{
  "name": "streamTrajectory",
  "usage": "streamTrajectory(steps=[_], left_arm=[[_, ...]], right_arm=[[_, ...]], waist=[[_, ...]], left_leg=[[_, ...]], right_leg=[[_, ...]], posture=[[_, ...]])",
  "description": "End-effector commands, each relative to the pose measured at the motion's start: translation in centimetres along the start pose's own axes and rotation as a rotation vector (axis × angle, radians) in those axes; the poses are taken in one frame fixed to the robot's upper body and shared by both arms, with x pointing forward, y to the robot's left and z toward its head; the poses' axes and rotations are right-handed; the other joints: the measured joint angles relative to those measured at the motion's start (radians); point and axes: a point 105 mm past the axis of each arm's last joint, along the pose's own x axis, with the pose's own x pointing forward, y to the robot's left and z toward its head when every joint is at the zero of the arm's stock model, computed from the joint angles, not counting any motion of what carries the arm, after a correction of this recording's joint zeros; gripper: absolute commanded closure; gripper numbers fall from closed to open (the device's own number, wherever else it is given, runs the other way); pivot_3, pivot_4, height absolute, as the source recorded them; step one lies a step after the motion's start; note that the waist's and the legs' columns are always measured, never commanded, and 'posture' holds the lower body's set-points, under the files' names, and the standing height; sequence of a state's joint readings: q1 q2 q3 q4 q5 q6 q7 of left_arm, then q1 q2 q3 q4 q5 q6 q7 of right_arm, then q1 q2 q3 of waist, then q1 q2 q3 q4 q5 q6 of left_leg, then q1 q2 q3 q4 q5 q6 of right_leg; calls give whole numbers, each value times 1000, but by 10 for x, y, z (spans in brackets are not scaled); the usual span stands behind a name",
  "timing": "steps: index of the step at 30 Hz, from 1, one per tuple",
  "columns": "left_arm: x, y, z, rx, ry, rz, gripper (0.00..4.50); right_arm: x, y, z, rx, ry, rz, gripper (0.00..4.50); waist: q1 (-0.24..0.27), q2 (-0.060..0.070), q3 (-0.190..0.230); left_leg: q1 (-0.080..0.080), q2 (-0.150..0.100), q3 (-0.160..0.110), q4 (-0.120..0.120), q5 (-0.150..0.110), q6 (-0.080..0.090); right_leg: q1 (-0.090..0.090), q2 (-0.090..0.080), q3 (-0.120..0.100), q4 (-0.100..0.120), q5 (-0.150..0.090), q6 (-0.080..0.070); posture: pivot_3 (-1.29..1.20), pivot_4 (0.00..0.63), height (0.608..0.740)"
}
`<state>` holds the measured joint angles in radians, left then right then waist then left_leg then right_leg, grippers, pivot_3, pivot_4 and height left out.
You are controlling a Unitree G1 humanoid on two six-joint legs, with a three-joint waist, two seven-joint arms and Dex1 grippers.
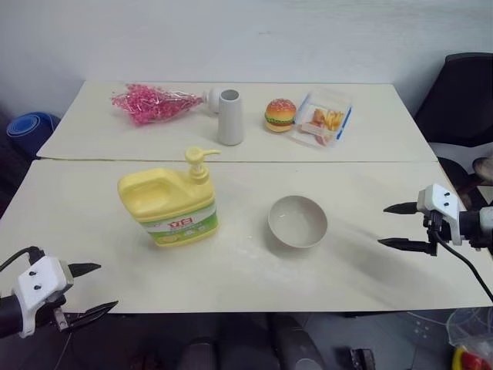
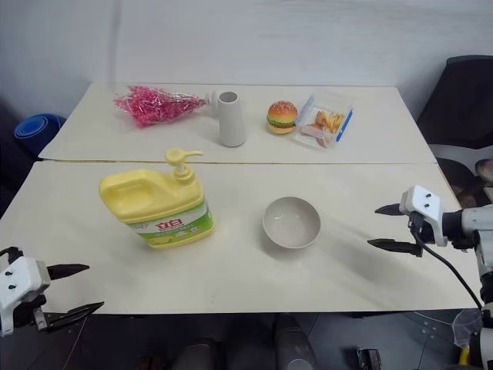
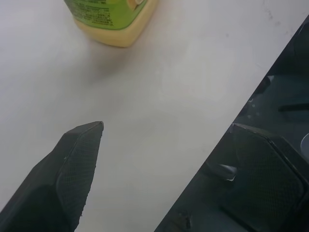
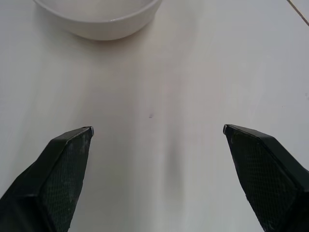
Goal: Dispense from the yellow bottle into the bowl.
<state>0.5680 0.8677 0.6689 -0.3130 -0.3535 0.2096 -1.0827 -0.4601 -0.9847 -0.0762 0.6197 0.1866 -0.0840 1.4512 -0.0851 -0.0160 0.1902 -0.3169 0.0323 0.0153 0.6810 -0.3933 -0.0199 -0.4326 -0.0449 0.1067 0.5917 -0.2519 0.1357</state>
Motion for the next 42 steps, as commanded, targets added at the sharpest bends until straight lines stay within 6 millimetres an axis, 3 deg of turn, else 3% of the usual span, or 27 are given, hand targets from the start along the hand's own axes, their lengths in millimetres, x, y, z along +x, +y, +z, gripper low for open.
streamTrajectory(steps=[1,9,12,17,23,27,32,35,40,42], left_arm=[[-6,0,6,18,-11,17,7],[2,0,14,21,-24,29,7],[0,-6,27,-32,-57,-47,7],[-9,-22,73,-27,-142,-223,7],[-19,-55,132,68,-217,-511,7],[-9,-62,146,151,-220,-564,7],[18,-54,151,258,-226,-504,7],[28,-54,147,292,-216,-509,0],[33,-57,148,318,-231,-522,0],[33,-56,149,322,-234,-523,0]], right_arm=[[-12,-4,9,-37,-2,-21,0],[-9,-11,4,-79,57,-67,0],[-11,-13,23,-49,-11,-56,0],[-2,10,63,-124,-109,54,0],[22,57,107,-271,-202,218,0],[38,78,116,-330,-215,286,0],[69,93,102,-416,-162,329,0],[91,94,98,-435,-156,297,580],[112,94,94,-514,-138,270,2342],[116,93,92,-547,-129,294,2342]], waist=[[0,0,0],[0,0,0],[0,0,0],[1,0,0],[6,1,1],[5,1,1],[3,0,1],[0,0,1],[2,0,2],[2,0,2]], left_leg=[[0,0,0,0,0,0],[0,0,0,0,0,0],[0,0,0,1,0,0],[0,0,-2,1,0,0],[-3,0,-4,1,0,0],[-3,-1,-4,1,0,0],[-3,-1,-4,1,1,-2],[-4,-1,-3,1,2,-4],[-5,-1,-2,2,4,-8],[-5,-1,-2,2,4,-8]], right_leg=[[0,0,0,0,0,0],[0,0,0,0,0,1],[0,0,0,0,0,1],[-1,1,0,3,1,2],[-5,1,-2,6,0,1],[-6,2,-2,7,0,1],[-6,2,-1,7,0,1],[-8,3,-1,8,0,1],[-11,3,0,11,0,1],[-11,3,0,11,0,1]], posture=[[0,150,740],[0,150,740],[0,150,740],[0,150,740],[0,150,740],[0,150,740],[0,150,740],[0,150,740],[0,150,740],[0,150,740]])
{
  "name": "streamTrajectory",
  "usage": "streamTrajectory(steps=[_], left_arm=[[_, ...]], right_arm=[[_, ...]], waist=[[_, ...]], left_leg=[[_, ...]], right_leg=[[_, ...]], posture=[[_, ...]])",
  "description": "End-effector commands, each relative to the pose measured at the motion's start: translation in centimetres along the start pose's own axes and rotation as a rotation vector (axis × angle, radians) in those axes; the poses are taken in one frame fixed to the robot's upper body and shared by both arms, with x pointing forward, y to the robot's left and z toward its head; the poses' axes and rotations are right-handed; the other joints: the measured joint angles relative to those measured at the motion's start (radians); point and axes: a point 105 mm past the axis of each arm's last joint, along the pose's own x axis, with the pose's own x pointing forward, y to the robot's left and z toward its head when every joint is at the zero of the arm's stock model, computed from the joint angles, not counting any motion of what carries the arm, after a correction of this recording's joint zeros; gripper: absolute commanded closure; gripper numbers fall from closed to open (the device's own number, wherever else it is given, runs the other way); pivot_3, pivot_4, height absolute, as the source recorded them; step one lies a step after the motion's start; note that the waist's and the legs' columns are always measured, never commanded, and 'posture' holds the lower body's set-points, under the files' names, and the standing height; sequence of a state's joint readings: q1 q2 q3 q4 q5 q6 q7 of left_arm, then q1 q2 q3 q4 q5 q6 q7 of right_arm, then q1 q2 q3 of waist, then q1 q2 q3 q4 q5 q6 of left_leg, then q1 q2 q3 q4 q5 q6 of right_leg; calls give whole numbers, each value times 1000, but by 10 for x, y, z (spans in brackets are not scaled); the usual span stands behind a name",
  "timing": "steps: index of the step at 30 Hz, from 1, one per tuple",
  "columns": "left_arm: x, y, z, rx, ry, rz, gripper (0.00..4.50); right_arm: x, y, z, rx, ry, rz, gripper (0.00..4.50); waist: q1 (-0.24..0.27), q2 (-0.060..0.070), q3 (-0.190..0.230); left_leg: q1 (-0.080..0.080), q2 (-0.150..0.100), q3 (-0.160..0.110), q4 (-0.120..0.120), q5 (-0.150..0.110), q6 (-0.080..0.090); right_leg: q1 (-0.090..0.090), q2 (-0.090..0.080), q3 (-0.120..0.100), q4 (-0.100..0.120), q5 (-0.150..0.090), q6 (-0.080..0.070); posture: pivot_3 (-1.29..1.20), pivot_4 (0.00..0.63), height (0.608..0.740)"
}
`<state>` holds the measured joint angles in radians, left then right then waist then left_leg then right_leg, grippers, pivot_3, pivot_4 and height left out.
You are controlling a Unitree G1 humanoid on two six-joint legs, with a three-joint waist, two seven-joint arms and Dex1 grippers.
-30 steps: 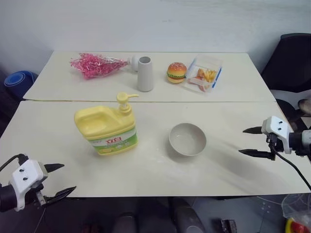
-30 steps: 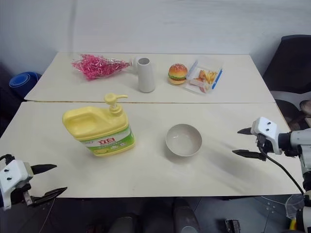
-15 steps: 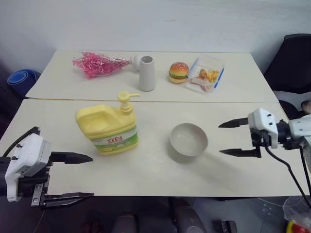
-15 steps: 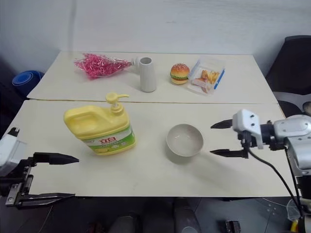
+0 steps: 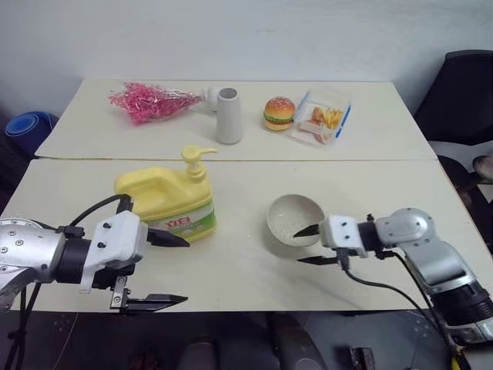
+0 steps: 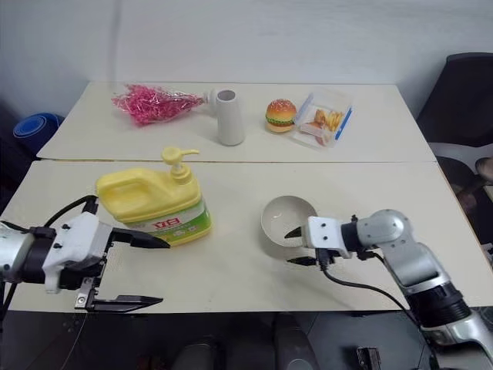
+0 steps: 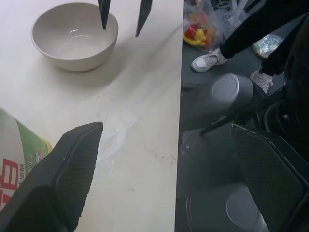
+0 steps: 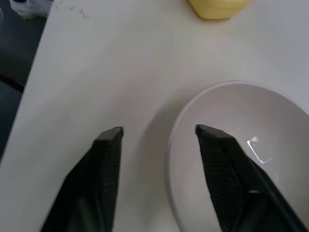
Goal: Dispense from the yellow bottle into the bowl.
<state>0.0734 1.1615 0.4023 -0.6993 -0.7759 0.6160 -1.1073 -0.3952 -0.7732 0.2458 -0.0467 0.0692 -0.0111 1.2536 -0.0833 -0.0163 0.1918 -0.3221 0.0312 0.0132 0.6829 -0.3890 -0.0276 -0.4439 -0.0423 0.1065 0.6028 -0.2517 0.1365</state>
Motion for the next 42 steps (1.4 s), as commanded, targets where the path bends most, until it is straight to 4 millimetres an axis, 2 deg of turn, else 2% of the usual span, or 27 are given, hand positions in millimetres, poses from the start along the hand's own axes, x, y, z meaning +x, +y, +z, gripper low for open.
streamTrajectory(steps=[1,4,9,18,21,25,26,30,33,39,42], left_arm=[[0,2,5,45,-1,2,0],[-1,3,5,53,-1,3,0],[-2,5,9,70,-8,14,0],[-3,5,12,81,1,19,0],[-3,4,13,86,1,20,0],[-4,4,15,88,-3,25,0],[-4,4,15,87,-4,27,0],[-4,5,15,84,-9,37,0],[-9,10,20,78,-33,77,0],[-38,34,56,57,-199,219,0],[-61,48,75,38,-296,291,0]], right_arm=[[3,-8,1,-84,9,17,2342],[7,-13,-4,-119,26,51,2342],[8,-9,-10,-135,28,114,2342],[15,-13,-23,-164,36,159,2342],[18,-13,-27,-177,40,183,2938],[18,-12,-27,-187,24,217,4289],[18,-12,-26,-188,18,224,4478],[16,-11,-23,-192,5,234,4478],[14,-21,-14,-199,-6,198,4478],[-1,-45,27,-243,-53,211,4478],[-7,-60,53,-263,-73,225,4478]], waist=[[0,0,0],[-2,0,0],[-1,0,0],[-6,0,0],[-6,0,0],[-6,0,0],[-6,0,0],[-5,0,0],[-6,0,0],[-9,0,0],[-9,-1,0]], left_leg=[[0,0,0,0,0,0],[1,0,0,1,0,0],[1,0,-1,1,0,0],[2,0,0,1,0,0],[2,0,0,1,1,0],[2,0,0,1,1,-1],[2,0,0,2,2,-1],[3,0,-1,2,2,-2],[3,0,-1,2,2,-2],[3,0,-1,2,3,-3],[3,0,-4,2,4,-4]], right_leg=[[0,0,0,0,0,0],[0,0,0,1,0,0],[0,0,0,3,0,-1],[0,0,0,5,0,-1],[0,0,0,6,0,-1],[0,0,0,7,0,-1],[0,0,1,7,0,-1],[0,0,0,8,0,-1],[0,0,1,8,0,-1],[0,0,0,10,0,0],[0,0,-1,12,0,-1]], posture=[[0,150,740],[0,150,740],[0,150,740],[0,150,740],[0,150,740],[0,150,740],[0,150,740],[0,150,740],[0,150,740],[0,150,740],[0,150,740]])
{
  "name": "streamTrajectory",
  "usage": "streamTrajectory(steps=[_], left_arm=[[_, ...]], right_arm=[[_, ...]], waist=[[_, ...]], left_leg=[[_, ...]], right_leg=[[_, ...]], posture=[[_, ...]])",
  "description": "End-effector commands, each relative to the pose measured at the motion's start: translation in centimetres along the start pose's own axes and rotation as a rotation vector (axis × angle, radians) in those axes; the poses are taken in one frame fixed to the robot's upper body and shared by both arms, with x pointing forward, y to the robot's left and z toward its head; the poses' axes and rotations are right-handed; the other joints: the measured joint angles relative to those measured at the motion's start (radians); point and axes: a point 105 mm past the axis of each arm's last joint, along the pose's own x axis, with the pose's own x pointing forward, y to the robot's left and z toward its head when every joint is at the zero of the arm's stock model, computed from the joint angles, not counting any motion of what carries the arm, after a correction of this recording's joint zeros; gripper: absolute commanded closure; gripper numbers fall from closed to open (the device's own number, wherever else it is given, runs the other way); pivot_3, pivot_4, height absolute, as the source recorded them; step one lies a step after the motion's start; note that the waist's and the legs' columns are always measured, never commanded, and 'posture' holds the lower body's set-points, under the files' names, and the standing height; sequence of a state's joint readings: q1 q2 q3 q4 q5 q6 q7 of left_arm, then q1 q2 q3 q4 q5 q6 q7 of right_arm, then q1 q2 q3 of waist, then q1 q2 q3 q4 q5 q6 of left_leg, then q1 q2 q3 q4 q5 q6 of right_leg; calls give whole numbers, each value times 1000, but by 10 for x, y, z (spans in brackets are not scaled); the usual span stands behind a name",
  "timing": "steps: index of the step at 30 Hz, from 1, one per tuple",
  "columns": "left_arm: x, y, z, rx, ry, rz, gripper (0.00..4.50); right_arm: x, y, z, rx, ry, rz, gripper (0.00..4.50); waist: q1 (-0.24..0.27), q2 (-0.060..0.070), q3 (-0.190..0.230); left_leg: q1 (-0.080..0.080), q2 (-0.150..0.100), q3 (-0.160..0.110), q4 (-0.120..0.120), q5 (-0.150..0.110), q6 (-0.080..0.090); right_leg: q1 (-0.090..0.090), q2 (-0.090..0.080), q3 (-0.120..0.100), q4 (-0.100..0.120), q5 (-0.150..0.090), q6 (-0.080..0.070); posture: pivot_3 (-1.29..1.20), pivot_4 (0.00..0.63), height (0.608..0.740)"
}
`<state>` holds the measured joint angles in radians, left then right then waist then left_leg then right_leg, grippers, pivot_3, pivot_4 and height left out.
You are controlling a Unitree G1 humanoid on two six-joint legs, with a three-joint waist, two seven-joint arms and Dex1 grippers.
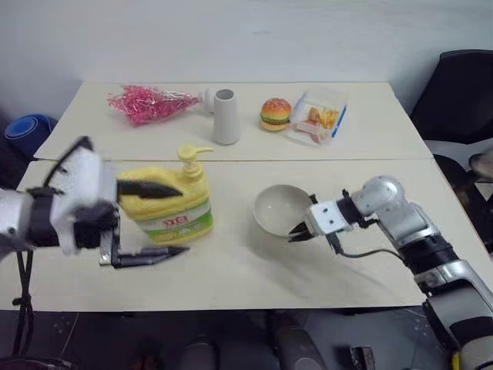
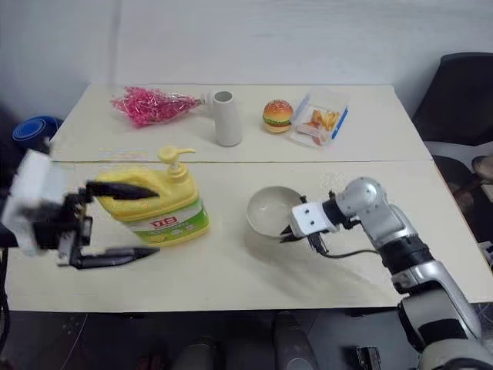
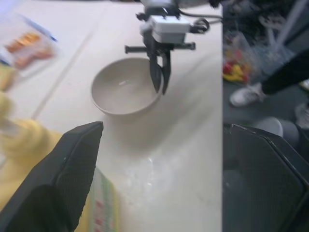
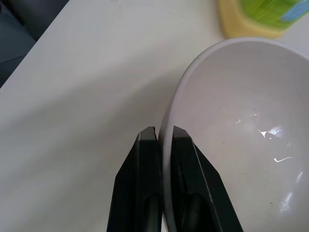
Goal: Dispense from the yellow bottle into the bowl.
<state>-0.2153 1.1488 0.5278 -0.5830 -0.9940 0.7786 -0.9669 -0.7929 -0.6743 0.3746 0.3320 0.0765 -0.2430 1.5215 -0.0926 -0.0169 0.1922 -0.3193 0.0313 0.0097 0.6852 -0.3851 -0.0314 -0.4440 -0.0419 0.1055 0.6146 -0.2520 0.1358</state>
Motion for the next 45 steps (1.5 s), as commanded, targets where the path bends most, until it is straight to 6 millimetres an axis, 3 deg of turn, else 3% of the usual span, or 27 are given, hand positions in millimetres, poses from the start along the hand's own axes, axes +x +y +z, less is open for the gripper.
streamTrajectory(steps=[1,4,8,17,23,45], left_arm=[[-18,18,24,-14,-93,83,0],[-30,37,28,7,-81,154,593],[-39,62,32,22,-86,208,1855],[-24,88,26,53,-69,177,4469],[-7,83,22,60,-60,120,4469],[7,78,6,116,-3,102,4469]], right_arm=[[-17,-19,28,-41,-37,2,4478],[-22,-38,46,-85,-40,16,4500],[-24,-68,68,-118,-45,6,4500],[-15,-88,86,-166,-42,53,4500],[-12,-99,99,-154,-45,74,4500],[-10,-96,137,-162,-129,156,4500]], waist=[[0,0,0],[-4,0,0],[-18,0,0],[-22,0,0],[-32,0,0],[-46,0,0]], left_leg=[[0,0,-1,0,0,-1],[0,0,-1,0,0,-1],[-1,-1,-1,0,3,-6],[-6,0,-2,-1,5,-10],[-22,0,-3,6,6,-12],[-24,-1,-4,12,5,-11]], right_leg=[[0,0,-1,1,0,0],[0,0,-1,1,0,0],[-1,0,-2,2,0,0],[-5,-3,-9,4,0,0],[-22,-7,-17,10,0,-1],[-22,-8,-18,14,0,-1]], posture=[[0,150,740],[0,150,740],[0,150,740],[0,150,740],[0,150,740],[0,150,740]])
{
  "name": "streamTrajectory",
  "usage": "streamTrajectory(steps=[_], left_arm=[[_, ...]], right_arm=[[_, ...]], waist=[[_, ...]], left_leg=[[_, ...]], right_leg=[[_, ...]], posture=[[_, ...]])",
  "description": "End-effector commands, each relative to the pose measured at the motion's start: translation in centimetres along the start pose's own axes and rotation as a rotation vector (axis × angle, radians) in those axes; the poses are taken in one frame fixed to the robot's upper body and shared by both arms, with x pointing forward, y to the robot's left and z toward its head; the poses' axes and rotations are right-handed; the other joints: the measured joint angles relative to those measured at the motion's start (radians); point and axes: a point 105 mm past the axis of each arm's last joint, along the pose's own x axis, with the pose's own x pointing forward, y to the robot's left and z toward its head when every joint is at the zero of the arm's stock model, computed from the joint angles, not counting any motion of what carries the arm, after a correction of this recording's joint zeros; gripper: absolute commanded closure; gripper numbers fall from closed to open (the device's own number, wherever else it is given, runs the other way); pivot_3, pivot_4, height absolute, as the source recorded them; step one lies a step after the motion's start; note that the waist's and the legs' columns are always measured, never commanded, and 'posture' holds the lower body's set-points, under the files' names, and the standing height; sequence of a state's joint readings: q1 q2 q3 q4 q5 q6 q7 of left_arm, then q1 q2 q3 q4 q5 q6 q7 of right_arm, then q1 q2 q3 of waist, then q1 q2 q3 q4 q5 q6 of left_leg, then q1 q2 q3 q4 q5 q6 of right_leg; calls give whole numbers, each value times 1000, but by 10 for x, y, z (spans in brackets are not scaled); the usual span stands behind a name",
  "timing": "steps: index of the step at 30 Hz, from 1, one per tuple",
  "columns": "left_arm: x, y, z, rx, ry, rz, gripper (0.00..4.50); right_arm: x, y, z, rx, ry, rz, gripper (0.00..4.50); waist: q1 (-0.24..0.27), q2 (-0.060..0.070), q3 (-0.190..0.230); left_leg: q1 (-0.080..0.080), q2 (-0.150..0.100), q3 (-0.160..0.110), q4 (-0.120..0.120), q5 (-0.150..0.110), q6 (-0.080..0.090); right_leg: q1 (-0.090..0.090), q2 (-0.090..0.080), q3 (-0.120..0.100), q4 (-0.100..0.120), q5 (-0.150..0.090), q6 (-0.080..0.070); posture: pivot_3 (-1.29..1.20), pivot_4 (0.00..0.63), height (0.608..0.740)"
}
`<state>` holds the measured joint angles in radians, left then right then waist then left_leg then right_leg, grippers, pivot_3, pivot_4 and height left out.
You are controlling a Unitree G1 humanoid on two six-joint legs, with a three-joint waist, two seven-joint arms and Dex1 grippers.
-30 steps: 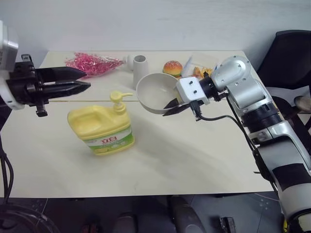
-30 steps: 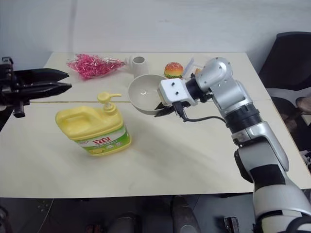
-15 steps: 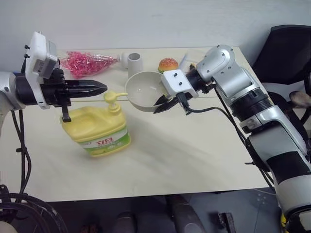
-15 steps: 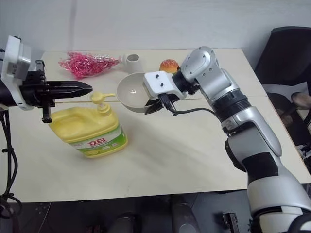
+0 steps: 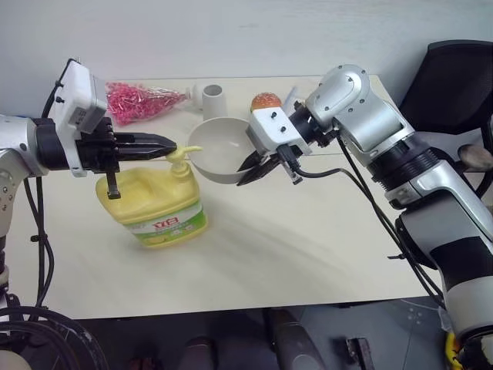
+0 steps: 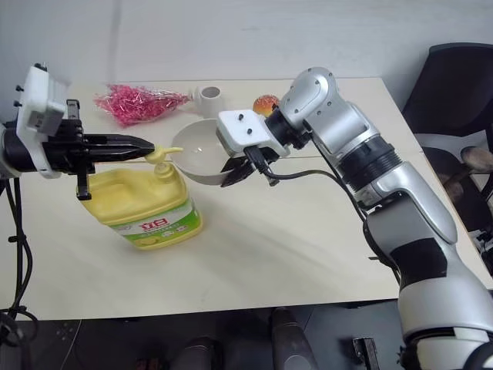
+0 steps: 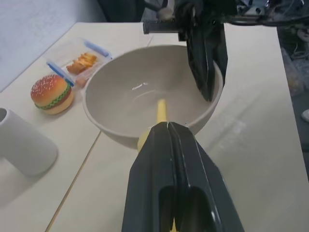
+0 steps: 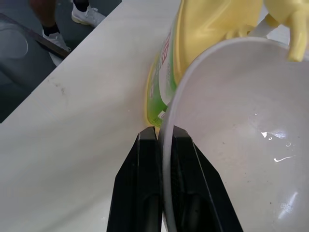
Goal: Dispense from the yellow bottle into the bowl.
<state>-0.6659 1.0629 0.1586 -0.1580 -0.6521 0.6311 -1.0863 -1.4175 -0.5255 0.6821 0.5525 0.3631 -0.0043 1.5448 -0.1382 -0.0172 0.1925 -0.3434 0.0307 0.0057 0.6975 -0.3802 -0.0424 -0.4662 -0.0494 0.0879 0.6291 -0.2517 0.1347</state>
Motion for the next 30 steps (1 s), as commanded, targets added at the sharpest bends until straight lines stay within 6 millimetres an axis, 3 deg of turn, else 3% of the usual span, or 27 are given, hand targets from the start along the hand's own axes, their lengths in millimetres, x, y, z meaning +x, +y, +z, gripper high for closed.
streamTrajectory(steps=[1,9,14,20,30], left_arm=[[-2,-1,8,50,-11,10,4469],[-2,0,8,60,-9,23,4469],[-1,11,-12,2,93,93,4469],[1,8,-4,21,47,85,4469],[-13,6,24,29,-46,105,4469]], right_arm=[[-4,-1,20,-53,-30,50,4500],[4,-10,22,-76,-29,42,4500],[4,-13,22,-89,-25,36,4500],[4,-14,22,-98,-18,34,4500],[-1,-15,3,-86,36,10,4500]], waist=[[0,0,0],[-6,0,0],[-6,0,0],[-6,0,0],[-4,0,0]], left_leg=[[0,0,0,0,0,0],[0,0,0,0,0,0],[1,0,0,0,0,0],[2,0,0,0,0,0],[1,0,0,0,0,0]], right_leg=[[0,0,0,0,0,0],[0,0,0,1,0,0],[0,0,0,1,0,0],[1,0,0,2,0,0],[1,0,0,0,0,0]], posture=[[0,150,740],[0,150,740],[0,150,740],[0,150,740],[0,150,740]])
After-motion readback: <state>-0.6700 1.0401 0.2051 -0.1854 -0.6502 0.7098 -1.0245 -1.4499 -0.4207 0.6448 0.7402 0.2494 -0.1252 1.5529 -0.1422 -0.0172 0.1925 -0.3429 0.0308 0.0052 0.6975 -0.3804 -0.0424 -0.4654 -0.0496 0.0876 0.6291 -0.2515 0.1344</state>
